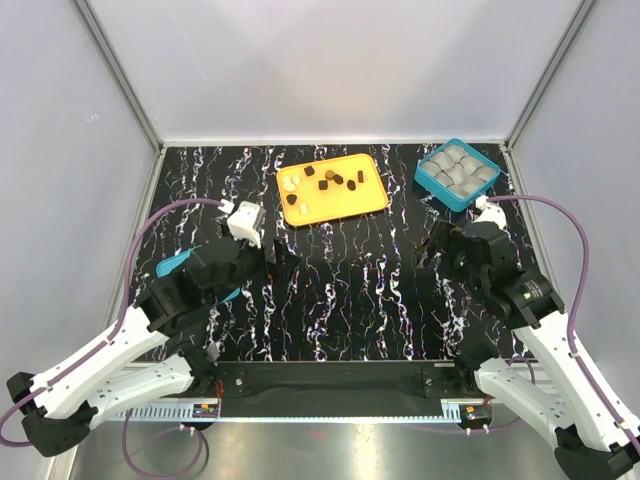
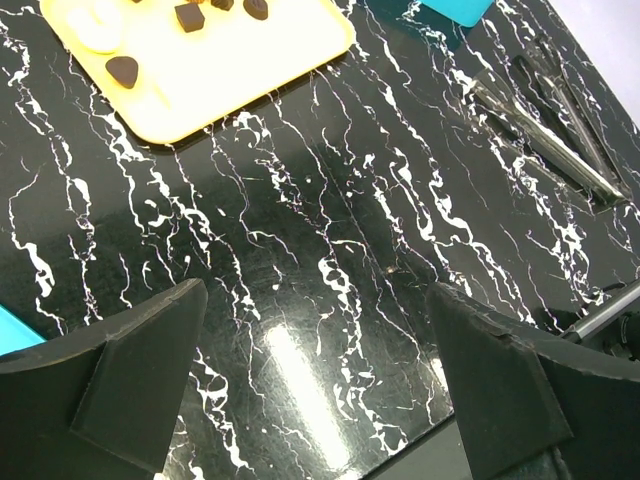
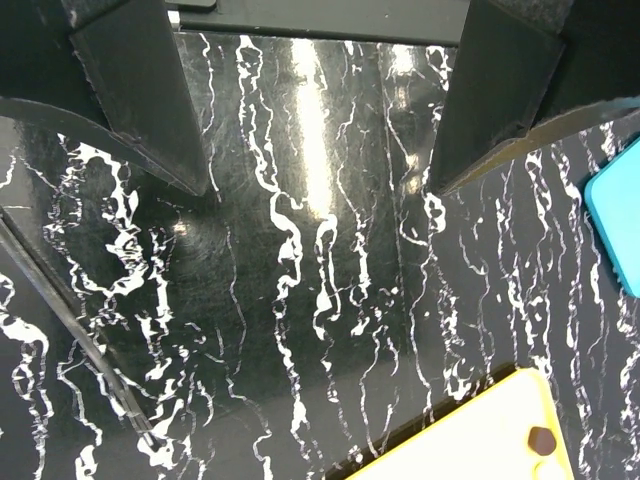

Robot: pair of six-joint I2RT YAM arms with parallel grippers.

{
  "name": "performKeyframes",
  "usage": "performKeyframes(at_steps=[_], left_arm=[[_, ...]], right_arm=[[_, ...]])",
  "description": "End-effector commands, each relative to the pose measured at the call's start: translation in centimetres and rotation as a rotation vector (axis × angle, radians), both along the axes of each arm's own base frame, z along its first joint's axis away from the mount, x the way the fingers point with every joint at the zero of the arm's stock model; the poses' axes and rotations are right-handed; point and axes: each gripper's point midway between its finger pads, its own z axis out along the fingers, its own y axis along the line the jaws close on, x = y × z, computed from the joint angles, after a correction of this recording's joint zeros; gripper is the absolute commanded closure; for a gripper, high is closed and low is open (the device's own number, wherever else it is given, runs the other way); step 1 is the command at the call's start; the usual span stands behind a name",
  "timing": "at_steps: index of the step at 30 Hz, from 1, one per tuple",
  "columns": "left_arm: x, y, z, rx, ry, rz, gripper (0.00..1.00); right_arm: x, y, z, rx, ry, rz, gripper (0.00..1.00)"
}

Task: Pack the chocolate

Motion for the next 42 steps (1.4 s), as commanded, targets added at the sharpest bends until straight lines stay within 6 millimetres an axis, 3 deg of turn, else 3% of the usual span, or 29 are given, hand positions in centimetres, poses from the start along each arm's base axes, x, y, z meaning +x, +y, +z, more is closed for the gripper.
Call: performKeyframes(at_steps=[1, 9, 13, 17, 21, 23, 27, 28, 29, 31, 35, 42], left_arm=[[0.3, 0.0, 2.3, -0.022, -0.045, 0.002, 0.01], [0.1, 0.3, 1.8, -0.017, -0.033, 0.012, 0.01], [0.0, 0.6, 1.8, -0.017, -0.037, 0.016, 0.01], [0.0, 0.1, 2.0, -0.036, -0.038, 0.002, 0.01], [-0.3, -0.6, 1.7, -0.039, -0.02, -0.033, 0.01], [-0.3, -0.6, 1.4, -0.028, -0.013, -0.032, 0.01], [-0.4, -0.6, 1.6, -0.032, -0.015, -0.039, 0.01], [-0.5, -0.7, 1.6, -0.036, -0.015, -0.044, 0.01], [-0.5, -0.7, 1.6, -0.037, -0.014, -0.048, 0.01], [-0.5, -0.8, 1.4, -0.035, -0.012, -0.049, 0.01], [-0.6, -1.0, 1.3, -0.038, -0.005, -0.058, 0.01], [-0.6, -1.1, 1.0, -0.037, 0.002, -0.058, 0.01]], right_arm=[[0.8, -0.6, 2.2, -0.002, -0.073, -0.041, 0.0], [2.6, -1.9, 1.5, -0.187, -0.101, -0.017, 0.0], [4.4, -3.4, -1.2, -0.385, -0.034, -0.023, 0.0], [6.0, -4.4, -2.4, -0.519, 0.052, -0.06, 0.01], [8.5, -5.3, -6.3, -0.64, 0.199, -0.058, 0.06], [9.3, -5.4, -8.7, -0.63, 0.294, -0.018, 0.13], [11.1, -7.0, -11.2, -0.587, 0.393, -0.015, 0.3], [11.5, -8.2, -11.5, -0.579, 0.41, -0.034, 0.33], [12.4, -8.0, -12.3, -0.536, 0.416, -0.012, 0.37], [13.1, -8.8, -12.9, -0.493, 0.427, 0.004, 0.41], [14.9, -8.3, -14.5, -0.449, 0.428, 0.067, 0.44], [15.5, -9.0, -17.1, -0.432, 0.495, 0.106, 0.52]])
